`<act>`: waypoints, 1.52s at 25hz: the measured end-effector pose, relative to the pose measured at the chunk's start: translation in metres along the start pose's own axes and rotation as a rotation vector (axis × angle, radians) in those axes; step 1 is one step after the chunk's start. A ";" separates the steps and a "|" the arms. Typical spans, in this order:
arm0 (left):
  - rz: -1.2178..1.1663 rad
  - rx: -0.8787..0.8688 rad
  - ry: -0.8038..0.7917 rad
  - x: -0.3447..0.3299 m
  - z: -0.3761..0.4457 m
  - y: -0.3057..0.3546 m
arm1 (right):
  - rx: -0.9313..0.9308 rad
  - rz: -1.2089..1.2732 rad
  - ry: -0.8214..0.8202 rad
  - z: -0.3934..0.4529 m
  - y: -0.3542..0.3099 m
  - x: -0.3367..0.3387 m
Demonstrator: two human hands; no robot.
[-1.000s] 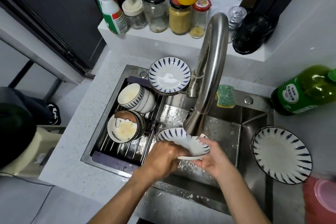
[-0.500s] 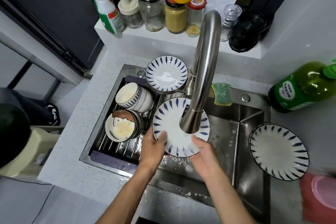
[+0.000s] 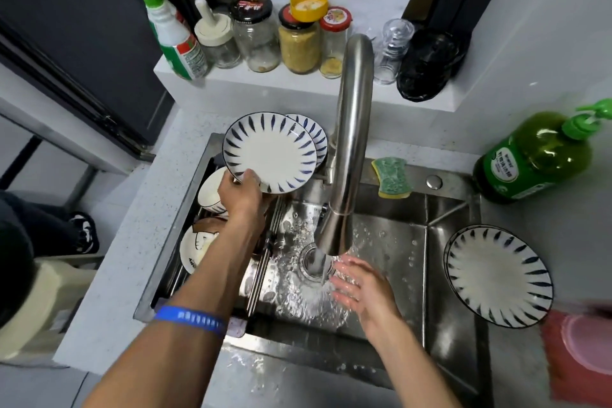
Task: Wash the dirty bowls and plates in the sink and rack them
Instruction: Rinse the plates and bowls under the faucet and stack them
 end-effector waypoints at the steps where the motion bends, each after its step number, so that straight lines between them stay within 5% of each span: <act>1: -0.086 0.029 -0.015 -0.013 0.009 0.004 | 0.009 0.035 0.027 0.000 0.001 0.010; 4: -0.174 0.129 -0.021 -0.040 0.017 0.011 | 0.028 0.250 0.170 -0.005 -0.004 0.056; 9: 0.263 0.032 -0.029 -0.054 0.034 -0.005 | 0.066 0.682 0.456 0.006 -0.013 0.153; 14: 0.514 -0.002 -0.349 -0.051 0.006 -0.002 | 0.081 0.586 0.613 0.020 -0.026 0.178; 23: 0.325 0.097 -0.463 -0.029 -0.050 -0.062 | 0.104 0.263 0.847 -0.015 -0.032 0.198; 31: 0.238 0.212 -0.527 -0.043 -0.103 -0.120 | 0.443 0.195 0.898 -0.035 -0.041 0.193; 38: 0.184 0.225 -0.614 -0.034 -0.119 -0.133 | 0.579 -0.033 0.606 -0.067 -0.022 0.128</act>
Point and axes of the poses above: each hand's wrist, its own z-axis towards the middle knuckle, its own x-axis out of the back of the hand, y = z × x, the point moved 4 cm from there along z, towards the middle knuckle, and after that the axes turned 10 degrees about z, right-handed, at the moved point
